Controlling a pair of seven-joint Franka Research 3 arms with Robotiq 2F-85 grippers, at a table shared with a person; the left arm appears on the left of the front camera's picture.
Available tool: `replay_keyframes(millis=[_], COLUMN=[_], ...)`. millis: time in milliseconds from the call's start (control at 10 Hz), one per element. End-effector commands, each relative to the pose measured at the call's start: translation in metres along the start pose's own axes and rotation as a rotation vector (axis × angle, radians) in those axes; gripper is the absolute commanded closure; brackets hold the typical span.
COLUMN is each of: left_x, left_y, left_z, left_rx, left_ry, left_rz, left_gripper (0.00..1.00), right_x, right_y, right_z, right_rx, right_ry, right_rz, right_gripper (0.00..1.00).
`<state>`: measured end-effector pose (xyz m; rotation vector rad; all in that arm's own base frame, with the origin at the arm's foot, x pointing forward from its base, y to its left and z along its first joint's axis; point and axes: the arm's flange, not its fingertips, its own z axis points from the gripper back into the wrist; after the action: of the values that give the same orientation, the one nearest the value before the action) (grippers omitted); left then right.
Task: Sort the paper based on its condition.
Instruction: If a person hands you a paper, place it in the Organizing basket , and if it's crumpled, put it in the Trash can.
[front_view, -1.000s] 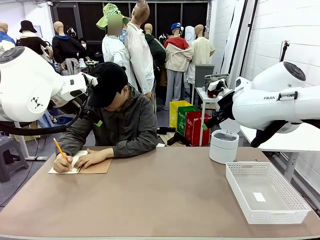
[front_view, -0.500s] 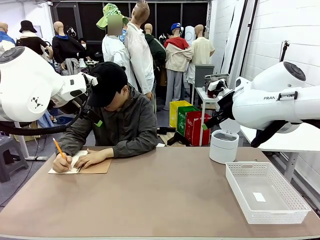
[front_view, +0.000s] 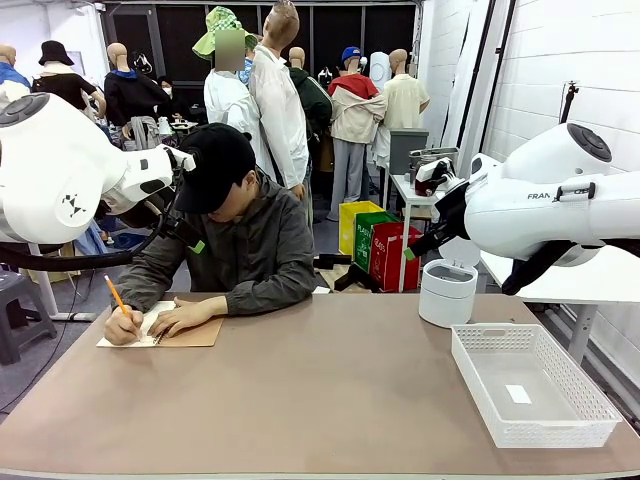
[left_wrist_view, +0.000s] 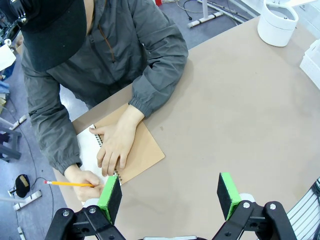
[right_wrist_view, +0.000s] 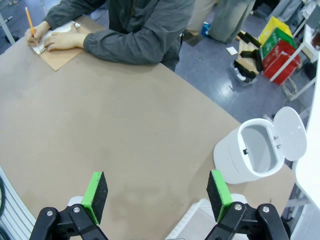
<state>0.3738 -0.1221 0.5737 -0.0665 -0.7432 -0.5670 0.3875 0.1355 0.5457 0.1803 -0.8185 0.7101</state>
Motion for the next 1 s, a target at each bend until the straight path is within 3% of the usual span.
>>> replay_keyframes(millis=[0,900], left_x=[-0.0001,-0.0001], left_y=[0.001,0.001], left_z=[0.0011,0.0011], left_rx=[-0.002,-0.002], left_ry=[-0.003,-0.003], left_rz=[-0.001,-0.001], left_gripper=[0.0,0.0], right_x=[-0.0001,-0.0001], right_y=[-0.0003,-0.0003], right_z=[-0.0001,-0.0001], right_rx=[0.001,0.001], right_ry=[0.0,0.0], right_rz=[-0.001,-0.001], right_gripper=[0.0,0.0])
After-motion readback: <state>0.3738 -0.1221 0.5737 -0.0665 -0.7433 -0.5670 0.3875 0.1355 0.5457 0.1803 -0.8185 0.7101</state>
